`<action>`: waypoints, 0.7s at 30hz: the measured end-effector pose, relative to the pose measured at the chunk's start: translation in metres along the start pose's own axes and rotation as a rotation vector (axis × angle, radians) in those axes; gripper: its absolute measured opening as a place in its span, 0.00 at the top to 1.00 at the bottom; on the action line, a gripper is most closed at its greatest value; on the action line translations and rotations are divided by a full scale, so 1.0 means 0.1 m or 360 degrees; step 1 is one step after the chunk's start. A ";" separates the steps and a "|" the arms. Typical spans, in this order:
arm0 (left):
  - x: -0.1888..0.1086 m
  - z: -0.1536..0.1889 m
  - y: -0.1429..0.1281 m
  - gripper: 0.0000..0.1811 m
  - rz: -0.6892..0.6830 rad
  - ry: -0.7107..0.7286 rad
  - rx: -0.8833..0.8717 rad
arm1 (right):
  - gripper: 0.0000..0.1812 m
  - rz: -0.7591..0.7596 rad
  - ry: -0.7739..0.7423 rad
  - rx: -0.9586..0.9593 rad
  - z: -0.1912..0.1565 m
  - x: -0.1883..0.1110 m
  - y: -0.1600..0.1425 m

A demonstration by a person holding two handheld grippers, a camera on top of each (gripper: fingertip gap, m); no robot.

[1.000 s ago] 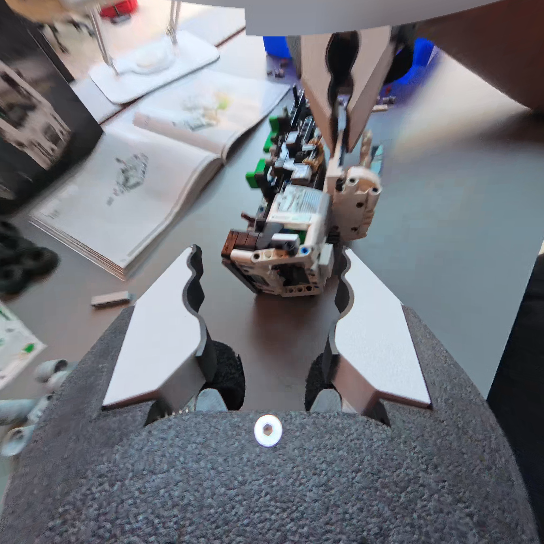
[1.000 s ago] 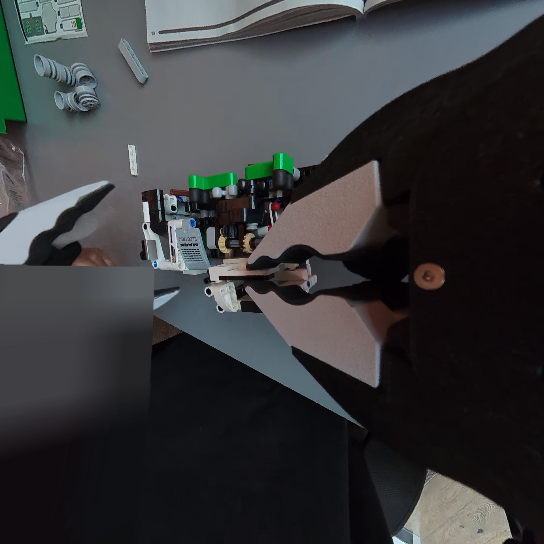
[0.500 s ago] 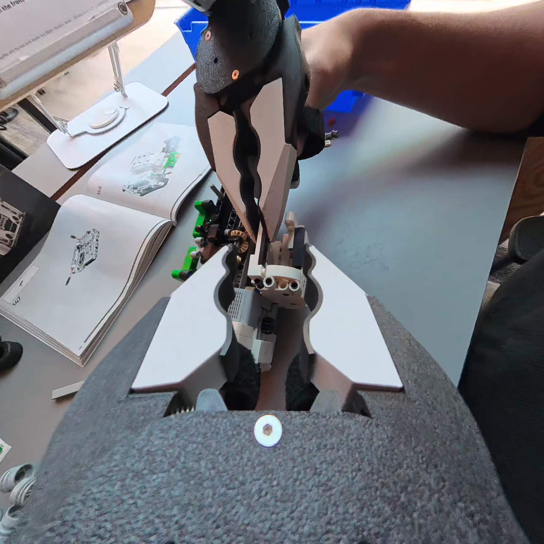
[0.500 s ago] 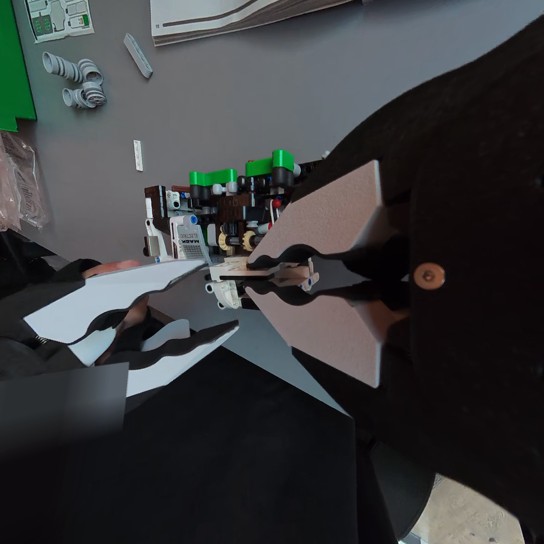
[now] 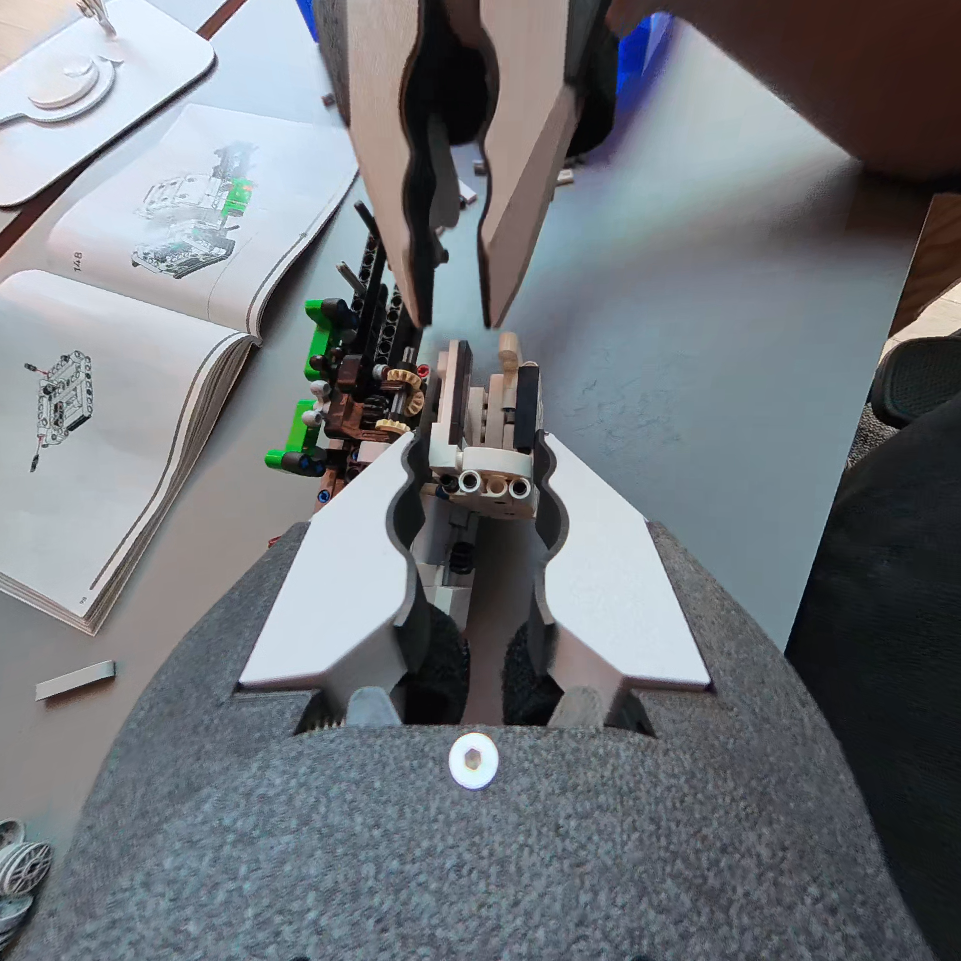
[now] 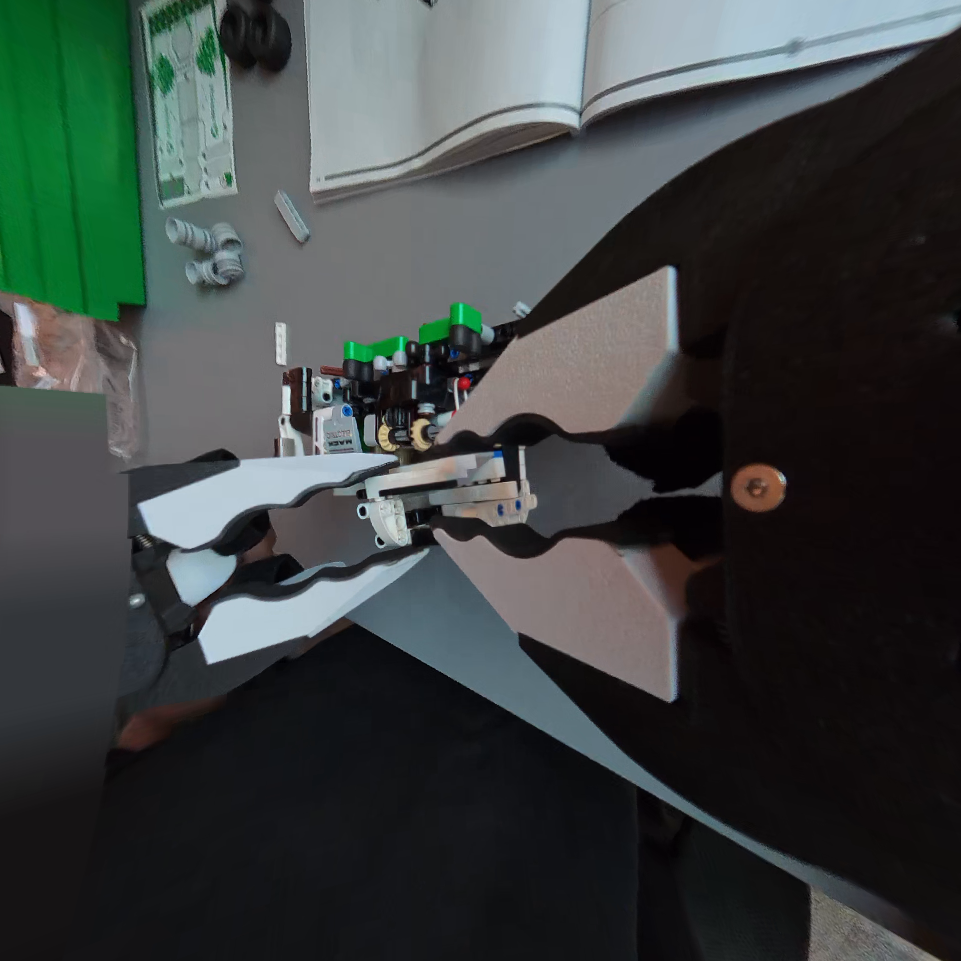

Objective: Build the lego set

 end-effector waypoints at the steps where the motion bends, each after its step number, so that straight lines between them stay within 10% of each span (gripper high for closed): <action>1: 0.00 0.00 0.00 0.78 -0.0001 -0.0006 -0.0002 | 0.85 0.0063 -0.0043 -0.0005 -0.05 -0.08 0.01; 10: 0.00 -0.02 0.00 0.79 -0.0008 -0.0072 0.0003 | 0.66 0.0275 -0.0559 0.0035 -0.21 0.22 -0.44; 21: -0.04 -0.02 -0.03 0.79 -0.0030 -0.0149 0.0030 | 0.74 0.0180 -0.0333 0.0111 -0.12 0.31 -0.42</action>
Point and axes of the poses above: each gripper's, where its closed fingertips meet, x out along the fingers, y out of its top, z = x × y across the jaws, the point moved 4 cm from there along -x, back along the fingers, and after that the axes turned 2 degrees about x, right-handed, at the moved point
